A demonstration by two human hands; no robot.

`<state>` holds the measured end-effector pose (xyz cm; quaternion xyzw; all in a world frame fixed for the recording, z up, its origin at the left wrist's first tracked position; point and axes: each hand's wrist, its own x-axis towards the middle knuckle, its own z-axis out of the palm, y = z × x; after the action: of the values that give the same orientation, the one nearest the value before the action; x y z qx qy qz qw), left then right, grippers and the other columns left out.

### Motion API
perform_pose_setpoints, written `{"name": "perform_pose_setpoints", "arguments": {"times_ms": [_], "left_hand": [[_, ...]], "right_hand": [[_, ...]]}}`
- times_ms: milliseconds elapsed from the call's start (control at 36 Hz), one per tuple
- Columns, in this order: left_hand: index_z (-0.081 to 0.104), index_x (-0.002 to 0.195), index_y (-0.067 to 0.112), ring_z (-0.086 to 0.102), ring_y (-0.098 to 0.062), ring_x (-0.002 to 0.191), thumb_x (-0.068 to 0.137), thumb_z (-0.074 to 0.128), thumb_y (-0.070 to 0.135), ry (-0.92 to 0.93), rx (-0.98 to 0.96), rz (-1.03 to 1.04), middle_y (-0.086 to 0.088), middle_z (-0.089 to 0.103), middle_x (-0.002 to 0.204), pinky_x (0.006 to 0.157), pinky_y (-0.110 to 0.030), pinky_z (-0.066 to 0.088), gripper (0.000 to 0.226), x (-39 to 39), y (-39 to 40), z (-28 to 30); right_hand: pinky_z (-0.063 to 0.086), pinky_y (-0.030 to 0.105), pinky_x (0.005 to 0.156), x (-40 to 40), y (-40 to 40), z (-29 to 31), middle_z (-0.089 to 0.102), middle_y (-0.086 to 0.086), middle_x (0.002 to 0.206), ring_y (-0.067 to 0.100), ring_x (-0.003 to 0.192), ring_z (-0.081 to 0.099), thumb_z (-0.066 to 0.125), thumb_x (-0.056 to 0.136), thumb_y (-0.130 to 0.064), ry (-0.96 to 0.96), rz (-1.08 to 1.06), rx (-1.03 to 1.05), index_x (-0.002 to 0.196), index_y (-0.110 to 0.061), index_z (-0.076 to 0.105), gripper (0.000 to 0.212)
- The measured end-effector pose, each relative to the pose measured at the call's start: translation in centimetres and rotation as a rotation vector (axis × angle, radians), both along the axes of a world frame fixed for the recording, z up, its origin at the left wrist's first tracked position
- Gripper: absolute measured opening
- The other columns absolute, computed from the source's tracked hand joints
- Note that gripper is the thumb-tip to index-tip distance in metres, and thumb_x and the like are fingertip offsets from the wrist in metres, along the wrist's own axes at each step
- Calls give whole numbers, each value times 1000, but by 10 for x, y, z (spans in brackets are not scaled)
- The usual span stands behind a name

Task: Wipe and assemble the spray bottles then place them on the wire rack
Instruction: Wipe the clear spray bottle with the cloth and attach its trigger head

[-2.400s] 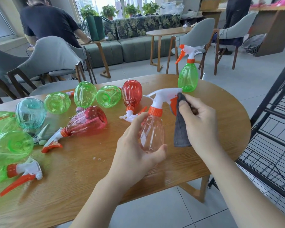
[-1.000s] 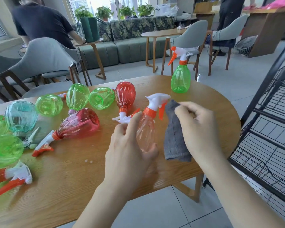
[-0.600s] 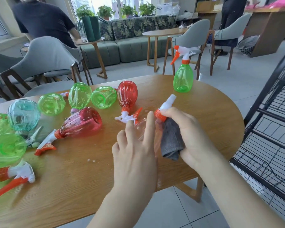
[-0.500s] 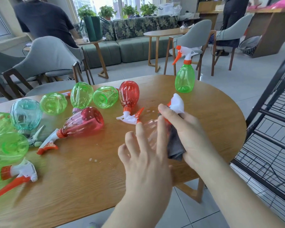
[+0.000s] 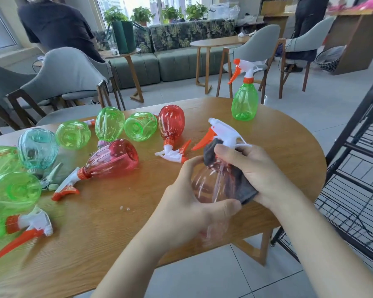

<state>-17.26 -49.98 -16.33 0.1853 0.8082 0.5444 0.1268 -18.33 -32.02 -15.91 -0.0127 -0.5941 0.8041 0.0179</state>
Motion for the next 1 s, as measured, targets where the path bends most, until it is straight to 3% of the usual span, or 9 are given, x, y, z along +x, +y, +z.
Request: {"name": "perform_pose_setpoints", "arguments": {"times_ms": [111, 250, 361, 472, 611, 750, 861, 917, 1000], "left_hand": [[38, 147, 47, 71, 1, 81, 71, 91, 43, 114, -93, 122, 17, 74, 91, 73, -20, 57, 93, 0, 3, -2], [39, 147, 48, 65, 0, 84, 64, 80, 55, 206, -161, 236, 21, 65, 92, 81, -39, 59, 93, -4, 4, -2], [38, 149, 46, 64, -4, 89, 63, 75, 59, 212, -195, 251, 19, 63, 96, 83, -43, 59, 95, -4, 5, -2], [31, 152, 47, 61, -15, 105, 59, 67, 65, 229, -257, 274, 13, 61, 109, 92, -44, 55, 101, 0, 10, -2], [28, 149, 48, 61, -15, 102, 55, 58, 73, 228, -284, 271, 13, 61, 108, 90, -43, 55, 102, 0, 11, -3], [27, 145, 47, 62, -20, 104, 54, 39, 72, 257, -348, 274, 11, 59, 114, 89, -44, 53, 96, 3, 14, -1], [34, 125, 43, 54, -21, 93, 80, 54, 53, 320, -466, 249, 14, 51, 102, 71, -36, 42, 51, 10, 20, 6], [33, 128, 43, 54, -20, 94, 84, 58, 49, 335, -497, 227, 15, 47, 100, 69, -34, 39, 52, 13, 23, 9], [34, 128, 43, 47, -20, 86, 72, 51, 59, 271, -465, 223, 14, 47, 99, 71, -36, 41, 61, 14, 25, 11]], "right_hand": [[57, 46, 77, 1, -14, 0, 68, 21, 87, 33, 79, 66, 84, 67, -43, 30, -131, 16, 89, 3, 74, 51], [59, 44, 94, 7, -16, 0, 79, 1, 99, 21, 98, 75, 76, 80, -44, 74, -221, 164, 103, -19, 81, 34], [60, 29, 70, 15, -20, -1, 79, -11, 89, 10, 85, 75, 72, 94, -41, 139, -353, 479, 109, -30, 80, 20], [55, 36, 71, 20, -26, -8, 72, -4, 84, 9, 79, 68, 73, 92, -38, 272, -593, 759, 102, -27, 82, 17], [42, 12, 63, 24, -38, -8, 63, 1, 76, 14, 72, 56, 75, 87, -21, 519, -797, 958, 90, -12, 81, 11], [42, 8, 69, 22, -42, -7, 62, 1, 83, 9, 73, 57, 77, 89, -17, 641, -796, 1000, 99, -9, 81, 14], [50, 19, 82, 15, -43, -4, 65, 3, 93, 14, 85, 63, 72, 90, -16, 702, -692, 1058, 103, -7, 79, 18], [50, 27, 86, 11, -42, -2, 65, 1, 97, 20, 91, 64, 68, 92, -19, 671, -646, 1100, 103, -10, 79, 18], [41, 18, 89, 9, -37, 1, 59, -1, 101, 20, 107, 56, 65, 97, -24, 605, -573, 1198, 105, -14, 79, 19]]}}
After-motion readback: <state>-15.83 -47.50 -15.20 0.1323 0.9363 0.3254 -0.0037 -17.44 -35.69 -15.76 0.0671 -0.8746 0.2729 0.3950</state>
